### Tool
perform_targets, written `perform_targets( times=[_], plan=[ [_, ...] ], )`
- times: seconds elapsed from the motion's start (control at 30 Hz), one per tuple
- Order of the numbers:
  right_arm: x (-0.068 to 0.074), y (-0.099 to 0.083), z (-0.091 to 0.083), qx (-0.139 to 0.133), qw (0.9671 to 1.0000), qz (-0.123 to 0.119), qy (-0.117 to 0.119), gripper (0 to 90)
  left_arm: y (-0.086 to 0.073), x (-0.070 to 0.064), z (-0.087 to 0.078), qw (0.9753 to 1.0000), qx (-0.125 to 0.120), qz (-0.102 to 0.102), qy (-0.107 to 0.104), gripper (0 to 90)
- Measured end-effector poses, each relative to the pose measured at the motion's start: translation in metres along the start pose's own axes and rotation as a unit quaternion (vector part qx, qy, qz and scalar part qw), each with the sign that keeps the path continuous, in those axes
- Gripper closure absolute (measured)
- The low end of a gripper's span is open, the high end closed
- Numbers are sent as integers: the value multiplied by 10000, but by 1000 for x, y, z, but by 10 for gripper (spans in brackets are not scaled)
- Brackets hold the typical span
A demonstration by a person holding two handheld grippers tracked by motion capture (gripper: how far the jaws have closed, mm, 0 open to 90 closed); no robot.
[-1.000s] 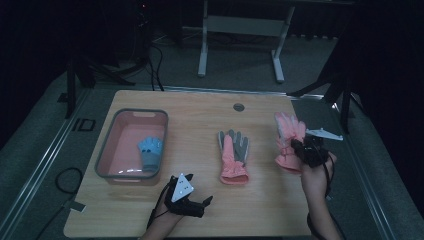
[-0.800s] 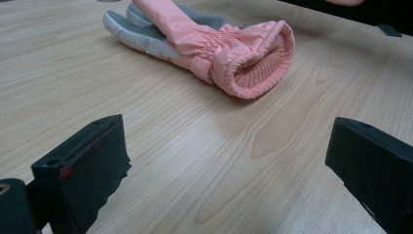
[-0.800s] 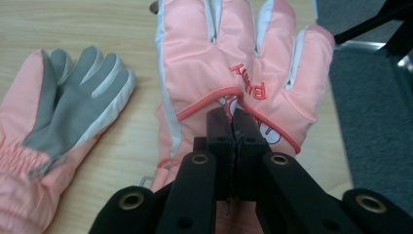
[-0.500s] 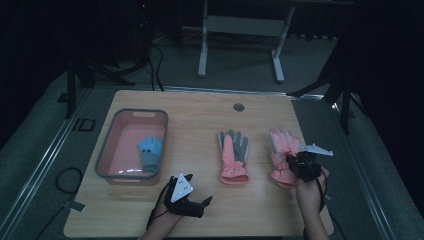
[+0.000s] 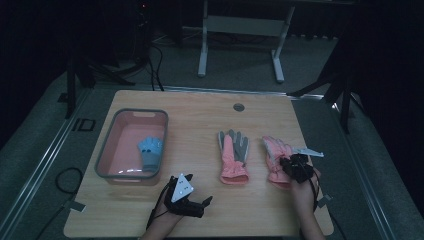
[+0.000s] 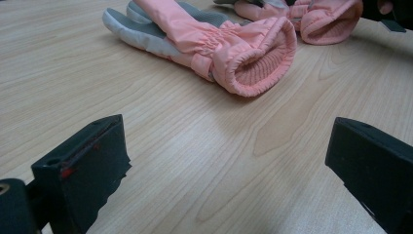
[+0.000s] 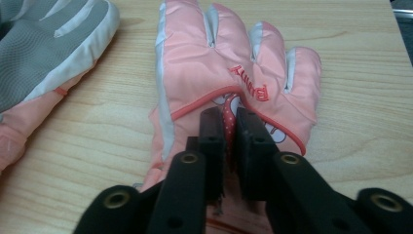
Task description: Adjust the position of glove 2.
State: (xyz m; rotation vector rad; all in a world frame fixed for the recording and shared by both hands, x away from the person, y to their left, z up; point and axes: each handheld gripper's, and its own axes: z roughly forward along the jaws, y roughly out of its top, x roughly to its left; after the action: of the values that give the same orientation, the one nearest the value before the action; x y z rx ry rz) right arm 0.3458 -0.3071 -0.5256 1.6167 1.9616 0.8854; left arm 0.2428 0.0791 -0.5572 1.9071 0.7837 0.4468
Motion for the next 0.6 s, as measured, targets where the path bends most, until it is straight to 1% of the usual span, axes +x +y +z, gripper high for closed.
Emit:
perform_targets(
  times=[0.07, 0.1, 0.13, 0.17, 0.2, 0.23, 0.27, 0.3, 0.37, 0.43, 0.47, 0.5, 0.53, 0.6],
  plan=[
    [-3, 2, -3, 1, 9999, -22, 169, 771, 0, 0, 0, 10000, -3, 1, -12, 20],
    [-5, 3, -6, -20, 9997, -73, 226, 761, 0, 0, 0, 10000, -5, 0, -17, 19],
    [-8, 5, -9, -68, 9993, -145, 327, 726, 0, 0, 0, 10000, -14, -2, -16, 20],
    [-11, 8, -12, -127, 9985, -278, 463, 698, 0, 0, 0, 10000, -8, -4, -20, 20],
    [-14, 11, -16, -153, 9980, -412, 459, 693, 0, 0, 0, 10000, -9, -8, -22, 20],
    [-18, 14, -19, -194, 9971, -533, 503, 670, 0, 0, 0, 10000, -5, -9, -21, 20],
    [-23, 17, -23, -226, 9956, -616, 665, 663, 0, 0, 0, 10000, -3, -12, -22, 20],
    [-27, 19, -26, -261, 9941, -705, 779, 663, 0, 0, 0, 10000, 0, -13, -17, 20],
    [-31, 21, -28, -221, 9914, -973, 845, 642, 0, 0, 0, 10000, 11, -28, -14, 20],
    [-34, 20, -26, -170, 9885, -1033, 1089, 611, 0, 0, 1, 10000, 26, -40, -10, 20],
    [-35, 19, -23, -111, 9877, -1030, 1174, 586, 0, 1, 1, 10000, 27, -42, -3, 20],
    [-35, 18, -20, -64, 9875, -1025, 1200, 584, 0, 1, 1, 10000, 27, -43, -4, 20],
    [-36, 16, -16, -57, 9879, -1023, 1163, 576, 0, 1, 1, 10000, 27, -46, -3, 20],
    [-37, 13, -7, -10, 9874, -1014, 1218, 571, 0, 1, 1, 10000, 28, -58, -3, 20]
  ],
)
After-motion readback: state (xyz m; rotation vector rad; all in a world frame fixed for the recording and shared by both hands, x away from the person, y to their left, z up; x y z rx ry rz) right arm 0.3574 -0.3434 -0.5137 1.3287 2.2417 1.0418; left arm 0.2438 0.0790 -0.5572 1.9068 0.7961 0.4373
